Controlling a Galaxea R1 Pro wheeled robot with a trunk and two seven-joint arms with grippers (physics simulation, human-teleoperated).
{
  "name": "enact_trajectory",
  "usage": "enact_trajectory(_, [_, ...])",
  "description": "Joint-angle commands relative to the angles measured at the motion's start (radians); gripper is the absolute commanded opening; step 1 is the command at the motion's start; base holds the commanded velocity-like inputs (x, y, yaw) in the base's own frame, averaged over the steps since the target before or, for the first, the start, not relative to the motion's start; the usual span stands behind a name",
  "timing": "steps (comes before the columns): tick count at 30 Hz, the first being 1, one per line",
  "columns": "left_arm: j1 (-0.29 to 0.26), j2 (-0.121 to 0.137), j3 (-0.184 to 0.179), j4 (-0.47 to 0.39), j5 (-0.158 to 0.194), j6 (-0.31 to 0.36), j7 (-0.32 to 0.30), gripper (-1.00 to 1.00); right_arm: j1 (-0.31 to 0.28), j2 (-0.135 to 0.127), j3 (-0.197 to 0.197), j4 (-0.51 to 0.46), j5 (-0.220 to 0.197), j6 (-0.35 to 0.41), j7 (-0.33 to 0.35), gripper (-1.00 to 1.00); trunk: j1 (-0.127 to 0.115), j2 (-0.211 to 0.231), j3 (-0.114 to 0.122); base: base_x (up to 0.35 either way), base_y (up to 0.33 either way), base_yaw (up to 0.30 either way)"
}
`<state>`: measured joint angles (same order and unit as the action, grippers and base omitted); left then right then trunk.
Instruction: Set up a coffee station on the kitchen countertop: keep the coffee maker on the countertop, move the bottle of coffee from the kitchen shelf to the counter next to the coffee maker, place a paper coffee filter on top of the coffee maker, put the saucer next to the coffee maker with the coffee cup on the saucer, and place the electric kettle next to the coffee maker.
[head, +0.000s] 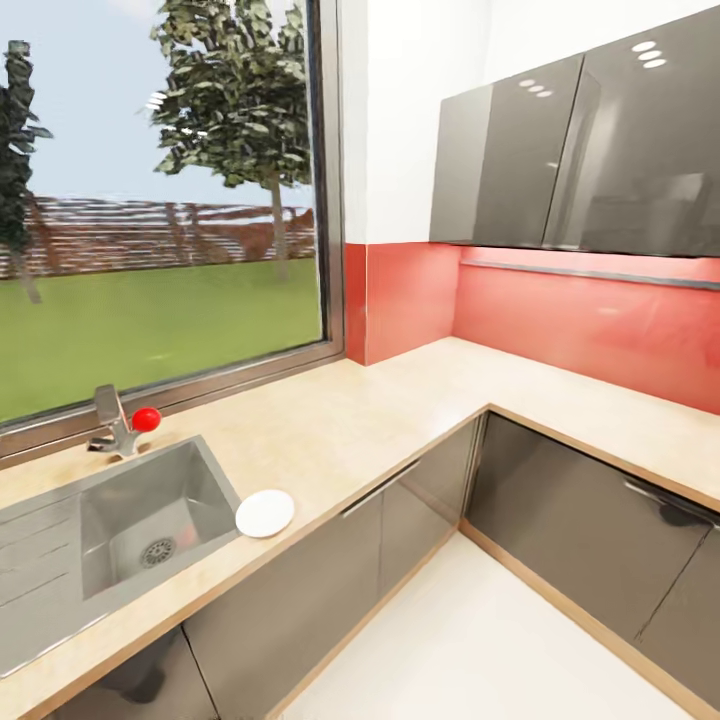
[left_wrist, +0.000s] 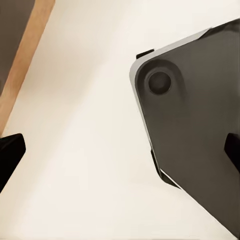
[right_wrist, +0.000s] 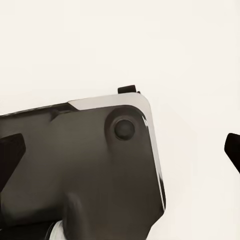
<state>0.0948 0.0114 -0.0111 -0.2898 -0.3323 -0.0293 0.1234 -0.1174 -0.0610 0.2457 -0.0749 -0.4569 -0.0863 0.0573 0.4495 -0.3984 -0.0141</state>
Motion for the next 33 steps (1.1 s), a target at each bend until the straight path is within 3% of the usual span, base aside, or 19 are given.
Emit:
enact_trajectory(1, [0.0, 0.001, -0.001, -0.001, -0.007, -0.001, 0.004, 1.0, -0.001, 0.0, 0.008, 0.001, -0.01, -0.004, 0.004, 1.0, 0.001, -0.002, -0.001, 0.0, 0.0, 0.278])
enact_trajectory(4, [0.001, 0.008, 0.015, 0.0, 0.011, -0.001, 0.004, 1.0, -0.001, 0.0, 0.008, 0.001, -0.01, -0.004, 0.004, 1.0, 0.001, -0.002, -0.001, 0.0, 0.0, 0.278])
enact_trajectory(6, [0.001, 0.014, 0.078, 0.005, 0.067, -0.002, 0.003, 1.0, -0.001, 0.0, 0.009, 0.001, -0.011, -0.005, 0.004, 1.0, 0.001, -0.002, -0.001, 0.0, 0.0, 0.278])
enact_trajectory(9, [0.0, 0.013, 0.098, 0.009, 0.08, -0.003, 0.003, 1.0, -0.001, 0.0, 0.009, 0.001, -0.011, -0.006, 0.003, 1.0, 0.001, -0.002, -0.001, 0.0, 0.0, 0.278])
enact_trajectory(33, [0.0, 0.011, 0.106, 0.011, 0.091, -0.003, 0.0, 1.0, -0.001, 0.001, 0.009, 0.004, -0.01, -0.027, 0.003, 1.0, 0.001, -0.002, -0.001, 0.0, 0.0, 0.278])
